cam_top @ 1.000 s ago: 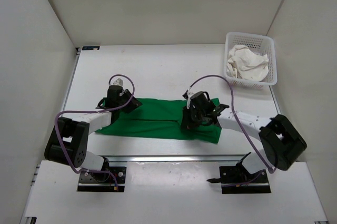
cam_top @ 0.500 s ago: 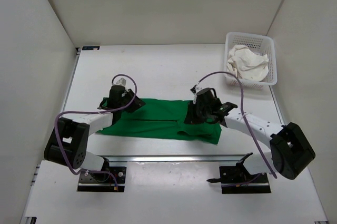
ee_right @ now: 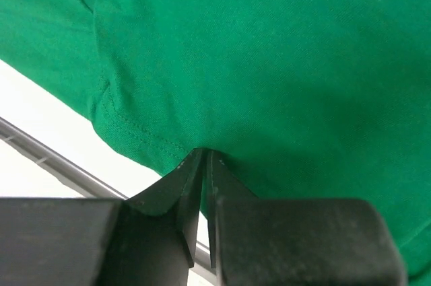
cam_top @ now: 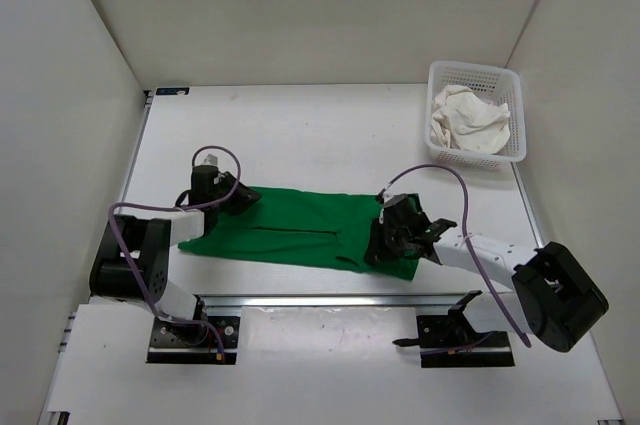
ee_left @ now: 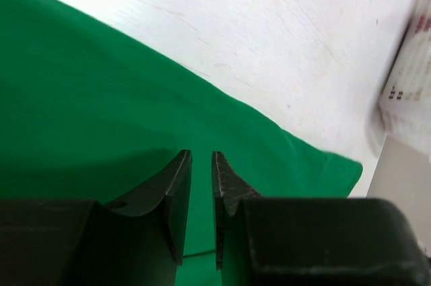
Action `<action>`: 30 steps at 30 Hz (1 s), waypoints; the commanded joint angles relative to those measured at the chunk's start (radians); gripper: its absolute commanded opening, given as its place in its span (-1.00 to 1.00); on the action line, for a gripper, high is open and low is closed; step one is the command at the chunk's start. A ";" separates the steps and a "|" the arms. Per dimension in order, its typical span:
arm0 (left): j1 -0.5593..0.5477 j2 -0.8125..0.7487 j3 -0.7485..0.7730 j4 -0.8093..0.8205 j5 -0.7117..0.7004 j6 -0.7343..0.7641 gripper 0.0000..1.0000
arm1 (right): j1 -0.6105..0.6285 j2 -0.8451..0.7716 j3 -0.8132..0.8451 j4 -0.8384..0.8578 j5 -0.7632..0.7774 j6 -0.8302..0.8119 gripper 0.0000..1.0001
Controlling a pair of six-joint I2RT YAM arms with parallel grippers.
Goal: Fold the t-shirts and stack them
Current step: Fold the other side of the tshirt into a rectangle
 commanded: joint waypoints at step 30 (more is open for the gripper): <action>-0.124 -0.271 0.120 -0.143 0.027 0.104 -0.36 | -0.138 0.058 0.103 0.161 -0.097 -0.011 -0.86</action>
